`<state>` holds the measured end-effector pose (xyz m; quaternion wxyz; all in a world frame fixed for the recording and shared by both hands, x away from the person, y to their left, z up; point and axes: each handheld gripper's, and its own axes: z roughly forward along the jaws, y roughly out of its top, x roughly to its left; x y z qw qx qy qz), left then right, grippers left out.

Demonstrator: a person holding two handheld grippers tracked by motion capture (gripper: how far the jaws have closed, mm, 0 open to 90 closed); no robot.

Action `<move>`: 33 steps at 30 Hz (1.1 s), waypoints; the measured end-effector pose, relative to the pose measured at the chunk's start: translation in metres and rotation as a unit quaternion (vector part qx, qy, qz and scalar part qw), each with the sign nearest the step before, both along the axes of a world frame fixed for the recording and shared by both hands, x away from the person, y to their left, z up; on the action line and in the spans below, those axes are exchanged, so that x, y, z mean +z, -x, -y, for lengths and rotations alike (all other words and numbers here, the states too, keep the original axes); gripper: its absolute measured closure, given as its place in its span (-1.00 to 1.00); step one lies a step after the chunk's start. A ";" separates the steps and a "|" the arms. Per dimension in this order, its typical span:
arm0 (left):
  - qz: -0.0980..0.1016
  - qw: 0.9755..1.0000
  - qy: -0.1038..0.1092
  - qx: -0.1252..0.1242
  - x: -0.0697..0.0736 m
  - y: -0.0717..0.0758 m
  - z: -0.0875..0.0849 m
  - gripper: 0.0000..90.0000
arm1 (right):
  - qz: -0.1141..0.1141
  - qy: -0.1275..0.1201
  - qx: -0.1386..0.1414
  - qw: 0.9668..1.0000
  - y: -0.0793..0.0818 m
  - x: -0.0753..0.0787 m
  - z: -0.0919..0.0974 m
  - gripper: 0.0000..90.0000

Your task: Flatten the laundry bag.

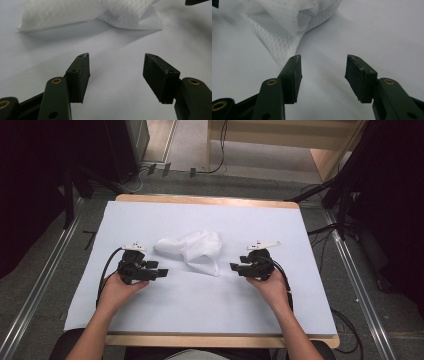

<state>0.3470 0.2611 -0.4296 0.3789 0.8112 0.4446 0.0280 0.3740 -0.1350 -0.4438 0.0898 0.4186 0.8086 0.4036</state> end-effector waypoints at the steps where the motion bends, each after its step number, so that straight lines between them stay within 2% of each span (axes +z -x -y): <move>1: 0.000 1.000 -0.001 0.001 0.000 0.000 0.000 -0.13 | 0.001 -0.001 -0.002 1.000 0.000 0.000 0.001 0.09; 4: 0.002 1.000 -0.001 0.005 0.001 -0.001 -0.001 -0.13 | 0.000 0.005 -0.010 1.000 -0.002 -0.001 0.003 0.14; 9: 0.003 1.000 -0.005 0.004 0.000 -0.002 -0.002 -0.13 | -0.003 0.002 -0.012 1.000 -0.007 -0.002 0.006 0.30; 12: 0.002 1.000 0.001 0.006 0.001 -0.002 -0.003 -0.13 | -0.011 -0.003 -0.012 1.000 -0.009 -0.002 0.005 0.31; 16: 0.001 1.000 -0.001 0.009 0.002 -0.001 -0.005 -0.14 | -0.007 0.010 -0.006 1.000 -0.012 0.000 0.000 0.31; 27: -0.004 1.000 0.000 0.012 0.004 0.000 -0.009 -0.12 | -0.011 -0.005 -0.011 1.000 -0.033 0.024 -0.004 0.25; 33: -0.004 1.000 -0.001 0.015 0.005 0.000 -0.010 -0.12 | -0.008 -0.009 -0.005 1.000 -0.047 0.037 -0.010 0.10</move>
